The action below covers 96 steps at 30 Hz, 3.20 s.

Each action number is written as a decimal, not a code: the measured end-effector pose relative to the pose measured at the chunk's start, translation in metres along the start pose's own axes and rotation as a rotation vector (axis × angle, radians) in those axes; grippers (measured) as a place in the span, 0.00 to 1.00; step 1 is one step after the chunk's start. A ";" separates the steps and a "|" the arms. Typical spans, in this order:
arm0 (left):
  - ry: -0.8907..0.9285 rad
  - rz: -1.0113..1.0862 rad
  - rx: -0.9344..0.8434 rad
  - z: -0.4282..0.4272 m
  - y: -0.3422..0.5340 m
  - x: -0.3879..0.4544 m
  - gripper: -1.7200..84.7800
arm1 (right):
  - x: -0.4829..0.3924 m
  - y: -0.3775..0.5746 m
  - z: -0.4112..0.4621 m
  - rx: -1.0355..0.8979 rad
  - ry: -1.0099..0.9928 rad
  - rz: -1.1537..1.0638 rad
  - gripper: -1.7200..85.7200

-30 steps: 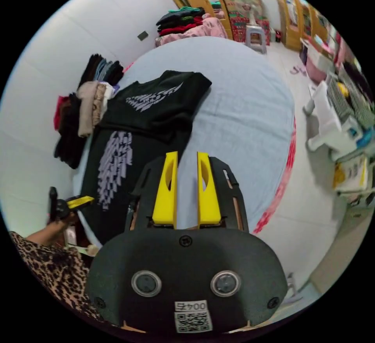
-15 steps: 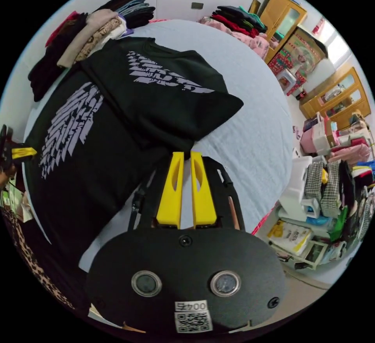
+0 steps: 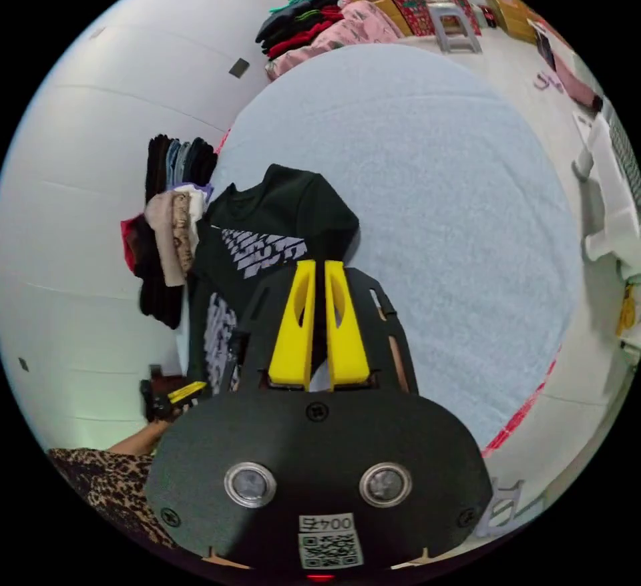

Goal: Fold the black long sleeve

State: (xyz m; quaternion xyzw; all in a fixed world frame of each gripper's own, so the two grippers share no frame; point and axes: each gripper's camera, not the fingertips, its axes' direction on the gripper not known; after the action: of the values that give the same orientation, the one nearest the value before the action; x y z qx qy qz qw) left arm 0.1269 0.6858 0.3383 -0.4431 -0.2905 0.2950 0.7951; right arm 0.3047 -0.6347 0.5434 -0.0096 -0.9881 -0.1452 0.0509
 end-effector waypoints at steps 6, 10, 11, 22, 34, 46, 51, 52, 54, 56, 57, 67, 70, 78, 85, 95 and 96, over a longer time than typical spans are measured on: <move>-0.005 0.000 0.006 -0.001 -0.003 0.000 0.02 | 0.000 -0.018 0.002 -0.009 0.280 -0.036 0.09; 0.063 0.027 -0.043 -0.006 -0.012 -0.008 0.03 | -0.004 0.030 -0.028 0.069 0.169 -0.141 0.13; 0.141 0.028 0.000 -0.016 -0.017 -0.012 0.03 | -0.009 0.052 -0.030 0.069 0.157 -0.196 0.14; -0.012 0.119 0.440 -0.091 -0.183 0.005 0.07 | -0.067 0.138 0.026 0.112 0.542 -0.509 0.13; 0.009 0.027 0.309 -0.063 -0.257 -0.029 0.12 | -0.076 0.152 0.069 0.047 0.739 -0.697 0.05; 0.121 0.042 0.335 -0.058 -0.250 -0.087 0.15 | -0.066 0.143 0.042 0.039 0.516 -0.492 0.07; 0.123 0.026 0.355 -0.058 -0.245 -0.099 0.15 | -0.086 0.120 0.032 0.172 0.475 -0.477 0.11; 0.128 0.017 0.357 -0.058 -0.243 -0.103 0.15 | -0.085 0.107 0.040 0.153 0.487 -0.455 0.13; 0.122 0.023 0.358 -0.058 -0.242 -0.107 0.15 | -0.079 0.091 0.054 0.106 0.483 -0.438 0.15; 0.108 0.045 0.360 -0.059 -0.240 -0.113 0.15 | -0.065 0.082 0.077 -0.009 0.503 -0.454 0.16; 0.108 0.049 0.363 -0.058 -0.239 -0.115 0.15 | -0.063 0.084 0.078 0.004 0.488 -0.471 0.16; 0.129 0.034 0.417 -0.056 -0.218 -0.146 0.16 | -0.040 0.044 0.037 0.123 0.219 -0.280 0.15; 0.129 0.036 0.426 -0.056 -0.212 -0.155 0.16 | -0.043 0.031 0.063 0.002 0.337 -0.275 0.14; 0.123 0.020 0.434 -0.058 -0.194 -0.178 0.15 | -0.085 0.073 0.028 0.035 0.350 -0.269 0.13; 0.143 -0.034 0.443 -0.057 -0.174 -0.217 0.15 | -0.130 0.126 0.050 -0.001 0.212 -0.305 0.13; 0.124 0.035 0.466 -0.081 -0.094 -0.265 0.18 | -0.251 0.190 0.144 -0.335 0.273 -0.400 0.13; 0.128 0.033 0.469 -0.081 -0.084 -0.269 0.18 | -0.256 0.193 0.148 -0.349 0.288 -0.401 0.13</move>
State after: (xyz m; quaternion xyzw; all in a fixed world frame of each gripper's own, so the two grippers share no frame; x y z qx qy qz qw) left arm 0.0260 0.4110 0.3223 -0.2687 -0.1557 0.3384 0.8883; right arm 0.5509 -0.4082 0.4307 0.1978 -0.9129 -0.3200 0.1583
